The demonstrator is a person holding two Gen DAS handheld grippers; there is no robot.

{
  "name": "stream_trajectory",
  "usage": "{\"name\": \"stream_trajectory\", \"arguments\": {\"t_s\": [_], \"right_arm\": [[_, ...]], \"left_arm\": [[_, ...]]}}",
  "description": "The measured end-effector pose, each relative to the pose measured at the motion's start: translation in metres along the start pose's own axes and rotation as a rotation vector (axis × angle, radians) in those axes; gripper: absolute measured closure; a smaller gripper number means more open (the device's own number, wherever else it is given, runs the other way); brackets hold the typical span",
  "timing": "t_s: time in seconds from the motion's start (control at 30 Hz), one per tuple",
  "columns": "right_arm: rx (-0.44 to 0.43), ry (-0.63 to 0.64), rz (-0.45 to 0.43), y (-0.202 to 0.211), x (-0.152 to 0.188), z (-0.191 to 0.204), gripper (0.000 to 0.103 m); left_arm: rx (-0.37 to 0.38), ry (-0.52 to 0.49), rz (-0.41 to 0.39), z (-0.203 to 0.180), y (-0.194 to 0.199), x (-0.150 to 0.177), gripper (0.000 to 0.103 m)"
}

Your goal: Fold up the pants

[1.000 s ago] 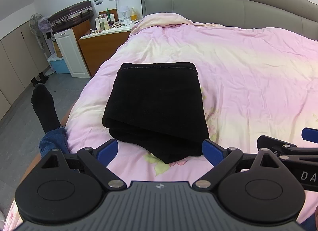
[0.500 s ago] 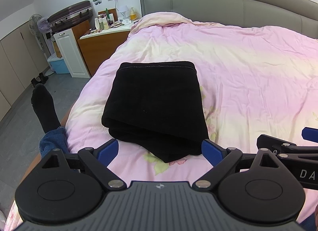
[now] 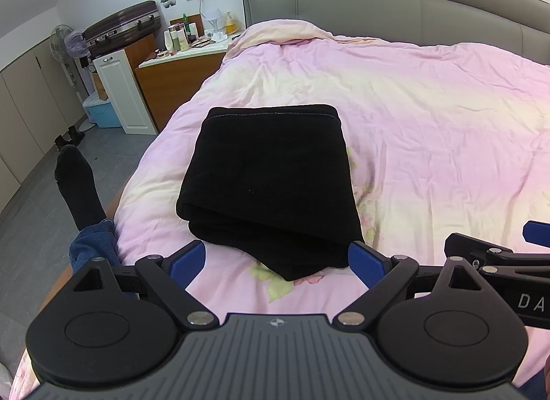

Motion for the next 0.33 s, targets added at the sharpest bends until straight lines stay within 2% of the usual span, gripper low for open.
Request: {"name": "stream_trajectory", "arguments": {"t_s": [0.33], "right_arm": [[0.004,-0.003,0.001,-0.0004,0.0012,-0.0008,0.005]], "left_arm": [[0.008,-0.007,0.002,0.0018,-0.0013,0.0022,0.000]]}}
Point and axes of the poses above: each gripper's, at about its wrist camera, not at the fingertips, and y roughly against the way its jaws point, z to its left, x to its underside, the point moved 9 cm from there along -y, roughly the way its jaws point, and after that the axes turned 3 degrees about -y, right-handed, at the moved point
